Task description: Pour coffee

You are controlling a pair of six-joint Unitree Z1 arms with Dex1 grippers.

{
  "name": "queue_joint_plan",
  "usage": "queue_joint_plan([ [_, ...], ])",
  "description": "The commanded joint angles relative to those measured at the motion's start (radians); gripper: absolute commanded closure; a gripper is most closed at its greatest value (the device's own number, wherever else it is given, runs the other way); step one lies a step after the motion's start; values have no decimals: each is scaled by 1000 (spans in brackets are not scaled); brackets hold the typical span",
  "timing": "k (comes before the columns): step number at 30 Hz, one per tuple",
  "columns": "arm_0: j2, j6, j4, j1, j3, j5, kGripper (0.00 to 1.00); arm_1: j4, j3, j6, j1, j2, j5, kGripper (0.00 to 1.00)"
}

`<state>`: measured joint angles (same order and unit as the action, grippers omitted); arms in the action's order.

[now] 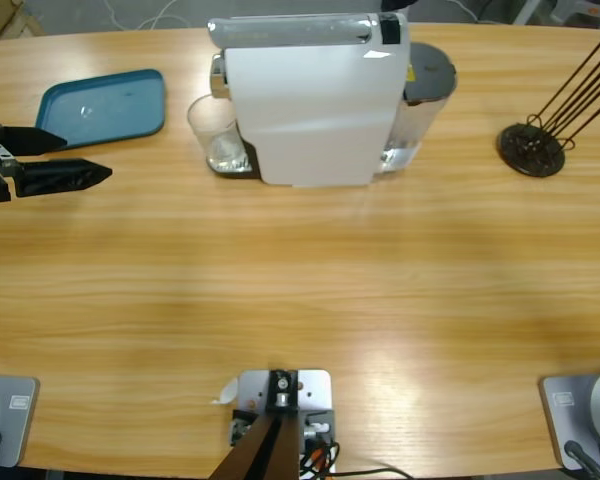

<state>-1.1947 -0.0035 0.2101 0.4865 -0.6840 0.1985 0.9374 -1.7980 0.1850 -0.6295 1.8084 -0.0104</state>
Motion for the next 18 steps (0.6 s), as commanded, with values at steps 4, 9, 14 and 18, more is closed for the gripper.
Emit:
queue_joint_plan([
  [4, -2, -10, 2, 10, 40, -14, 4, 12, 24, -14, 13, 31, 28, 1000],
  [9, -3, -10, 2, 10, 40, -14, 4, 12, 31, -15, 13, 31, 24, 1000],
  [14, -7, -10, 2, 10, 39, -14, 4, 8, 67, -18, 13, 24, 24, 1000],
  [18, -6, -10, 2, 10, 39, -14, 4, 1, 86, -18, 13, 20, 24, 1000],
])
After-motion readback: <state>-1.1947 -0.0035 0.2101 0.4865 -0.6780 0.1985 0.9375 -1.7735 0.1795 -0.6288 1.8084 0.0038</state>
